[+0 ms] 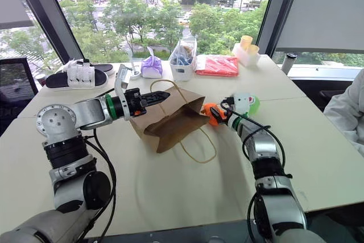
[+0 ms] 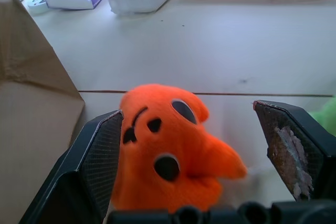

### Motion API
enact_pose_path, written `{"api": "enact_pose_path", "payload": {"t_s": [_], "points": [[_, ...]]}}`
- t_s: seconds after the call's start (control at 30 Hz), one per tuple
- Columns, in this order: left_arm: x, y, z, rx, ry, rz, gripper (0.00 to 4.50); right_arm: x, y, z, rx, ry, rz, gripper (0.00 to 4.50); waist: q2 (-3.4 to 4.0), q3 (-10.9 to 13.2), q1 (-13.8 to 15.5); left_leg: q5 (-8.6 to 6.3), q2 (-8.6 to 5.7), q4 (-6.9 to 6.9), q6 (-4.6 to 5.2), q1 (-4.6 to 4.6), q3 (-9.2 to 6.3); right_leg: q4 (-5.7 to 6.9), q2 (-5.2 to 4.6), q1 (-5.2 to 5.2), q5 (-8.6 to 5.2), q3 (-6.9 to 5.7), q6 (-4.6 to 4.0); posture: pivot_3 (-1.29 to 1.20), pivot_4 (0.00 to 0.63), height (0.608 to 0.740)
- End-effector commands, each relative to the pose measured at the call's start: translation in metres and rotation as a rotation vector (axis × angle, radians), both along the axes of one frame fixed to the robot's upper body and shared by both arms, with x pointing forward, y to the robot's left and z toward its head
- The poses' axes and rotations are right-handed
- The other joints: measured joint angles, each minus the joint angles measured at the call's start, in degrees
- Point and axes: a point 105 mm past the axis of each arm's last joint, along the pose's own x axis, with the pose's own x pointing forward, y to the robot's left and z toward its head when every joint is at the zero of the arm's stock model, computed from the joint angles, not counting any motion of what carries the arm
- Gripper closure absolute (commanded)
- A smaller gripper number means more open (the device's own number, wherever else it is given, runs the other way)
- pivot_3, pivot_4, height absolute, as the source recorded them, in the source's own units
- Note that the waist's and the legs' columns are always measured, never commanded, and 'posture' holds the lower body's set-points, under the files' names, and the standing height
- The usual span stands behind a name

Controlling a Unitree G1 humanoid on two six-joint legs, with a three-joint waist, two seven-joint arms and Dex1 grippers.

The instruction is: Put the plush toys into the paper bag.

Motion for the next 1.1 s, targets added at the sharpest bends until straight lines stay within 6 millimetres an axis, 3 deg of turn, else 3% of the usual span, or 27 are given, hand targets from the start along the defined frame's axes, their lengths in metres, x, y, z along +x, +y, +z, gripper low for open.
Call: {"api": "enact_pose_path", "payload": {"t_s": [0.03, 0.13, 0.2, 0.47, 0.5, 0.63, 0.73, 0.87, 1.0, 1.1], "points": [[-0.005, 0.001, 0.008, -0.001, -0.044, -0.005, 4.5, 0.008, 0.008, -0.004, 0.0, 0.039, 0.028, 0.13, -0.01, 0.0, 0.2, 0.0, 0.0, 0.01, 0.0, 0.0, -0.02, 0.0, 0.0, 0.01, 0.0, 0.0, 0.0, 0.0, 0.15, 0.74], [-0.005, 0.002, 0.008, 0.002, -0.045, 0.001, 4.5, 0.009, 0.014, -0.018, -0.018, 0.118, 0.055, 0.13, -0.01, 0.0, 0.18, 0.0, -0.01, 0.03, 0.0, 0.0, -0.05, 0.0, 0.01, 0.04, 0.0, -0.01, 0.0, 0.0, 0.15, 0.74], [-0.004, 0.003, 0.007, 0.003, -0.045, 0.004, 4.5, 0.011, 0.009, -0.024, -0.06, 0.134, 0.032, 0.65, -0.01, 0.0, 0.02, 0.0, -0.01, 0.02, 0.0, 0.0, -0.05, 0.0, 0.0, 0.03, 0.0, 0.0, 0.0, 0.0, 0.15, 0.74], [-0.004, 0.002, 0.007, -0.005, -0.045, 0.005, 4.5, 0.014, 0.0, -0.013, -0.079, 0.063, 0.005, 4.23, -0.02, -0.01, -0.05, 0.0, 0.0, 0.02, -0.01, 0.01, -0.05, 0.02, 0.01, 0.03, 0.0, 0.0, 0.0, 0.0, 0.15, 0.74], [-0.004, 0.002, 0.007, -0.006, -0.045, 0.004, 4.5, 0.013, 0.0, -0.01, -0.083, 0.042, 0.017, 4.46, -0.02, -0.01, -0.05, 0.0, 0.0, 0.02, -0.01, 0.01, -0.05, 0.02, 0.01, 0.03, 0.0, 0.0, 0.0, 0.0, 0.15, 0.74], [-0.003, -0.001, 0.008, -0.01, -0.048, -0.003, 4.5, 0.001, -0.018, 0.031, -0.131, -0.169, -0.014, 4.49, -0.01, -0.01, 0.17, 0.0, -0.01, 0.02, -0.01, -0.02, -0.08, 0.02, 0.0, 0.01, 0.0, 0.0, 0.0, 0.0, 0.15, 0.74], [-0.002, -0.002, 0.01, -0.015, -0.051, -0.007, 4.5, -0.033, -0.011, 0.059, -0.299, -0.306, 0.14, 4.49, -0.01, 0.0, 0.49, 0.0, -0.06, 0.07, 0.0, -0.22, -0.15, 0.02, -0.02, -0.12, 0.0, -0.01, 0.01, 0.0, 0.15, 0.74], [-0.003, -0.004, 0.011, -0.024, -0.049, -0.029, 4.5, -0.071, -0.005, 0.066, -0.313, -0.27, 0.275, 4.49, -0.06, -0.04, 0.15, 0.0, -0.02, 0.02, -0.01, -0.23, -0.1, 0.0, 0.02, -0.17, 0.01, -0.01, 0.01, 0.0, 0.15, 0.74], [-0.001, -0.006, 0.017, -0.04, -0.052, -0.041, 4.5, -0.113, 0.023, 0.068, -0.262, -0.229, 0.48, 4.49, -0.07, -0.03, 0.33, 0.01, 0.04, 0.02, -0.04, -0.1, -0.12, 0.02, 0.08, -0.08, 0.0, -0.01, 0.01, 0.0, 0.15, 0.74], [-0.001, -0.009, 0.018, -0.042, -0.055, -0.059, 4.5, -0.123, 0.039, 0.062, -0.242, -0.195, 0.548, 4.49, -0.07, -0.03, 0.43, 0.02, 0.04, 0.09, -0.04, -0.05, -0.1, 0.0, 0.1, 0.03, 0.0, -0.01, 0.01, 0.0, 0.15, 0.74]]}}
